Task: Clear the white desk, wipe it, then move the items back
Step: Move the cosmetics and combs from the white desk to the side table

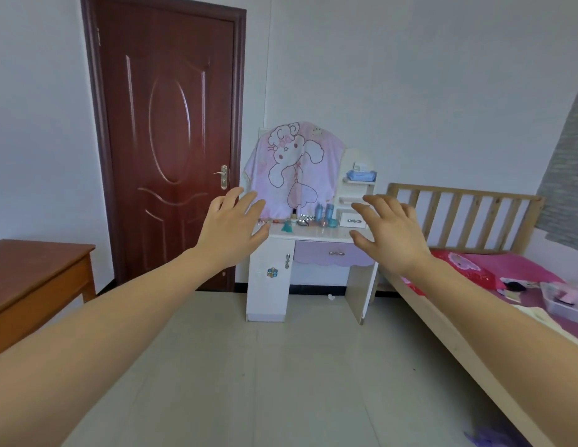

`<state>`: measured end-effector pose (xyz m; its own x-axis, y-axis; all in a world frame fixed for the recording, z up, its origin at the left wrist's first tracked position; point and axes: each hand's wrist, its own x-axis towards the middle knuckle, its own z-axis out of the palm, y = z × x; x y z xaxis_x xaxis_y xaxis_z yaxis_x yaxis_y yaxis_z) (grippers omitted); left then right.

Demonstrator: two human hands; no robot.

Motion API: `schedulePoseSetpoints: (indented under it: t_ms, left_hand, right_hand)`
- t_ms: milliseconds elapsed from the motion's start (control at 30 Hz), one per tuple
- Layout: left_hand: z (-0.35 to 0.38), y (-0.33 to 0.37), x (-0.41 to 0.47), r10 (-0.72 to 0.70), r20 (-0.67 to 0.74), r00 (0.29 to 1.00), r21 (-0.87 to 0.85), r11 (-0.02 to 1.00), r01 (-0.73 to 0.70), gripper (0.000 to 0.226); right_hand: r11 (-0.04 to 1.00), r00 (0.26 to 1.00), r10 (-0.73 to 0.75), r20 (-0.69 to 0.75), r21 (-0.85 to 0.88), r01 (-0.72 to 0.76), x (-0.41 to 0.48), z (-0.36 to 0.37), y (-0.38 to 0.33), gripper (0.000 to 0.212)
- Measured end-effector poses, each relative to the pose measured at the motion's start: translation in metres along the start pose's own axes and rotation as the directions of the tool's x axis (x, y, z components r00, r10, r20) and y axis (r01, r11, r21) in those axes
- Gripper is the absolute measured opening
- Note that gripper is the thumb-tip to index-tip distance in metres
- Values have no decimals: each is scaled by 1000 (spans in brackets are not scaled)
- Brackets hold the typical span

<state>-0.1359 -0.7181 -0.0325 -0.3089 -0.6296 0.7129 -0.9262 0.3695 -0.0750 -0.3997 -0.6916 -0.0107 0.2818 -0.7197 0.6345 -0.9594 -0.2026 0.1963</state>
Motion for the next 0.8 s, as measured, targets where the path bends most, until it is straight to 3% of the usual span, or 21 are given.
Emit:
schedulePoseSetpoints:
  t_ms: [167,367,600,800]
  left_hand:
    - [57,-12,81,-62,-40,997,-8,998,61,50]
    - [141,-47,105,-105,80,991,62,993,100,57]
    - [238,-108,162,-192,111,975,31,981,189,66]
    - [303,-170,237,-203,62,977,-4,979,204,47]
  right_hand:
    - [999,999,-38,-11,5,38,75,61,45,50]
    - [992,994,-94,57,93,88,142,161,58,51]
    - [987,988,-126,92,112,115,219,263,69,50]
    - [996,995,-44,91,86,36,319,323,87,50]
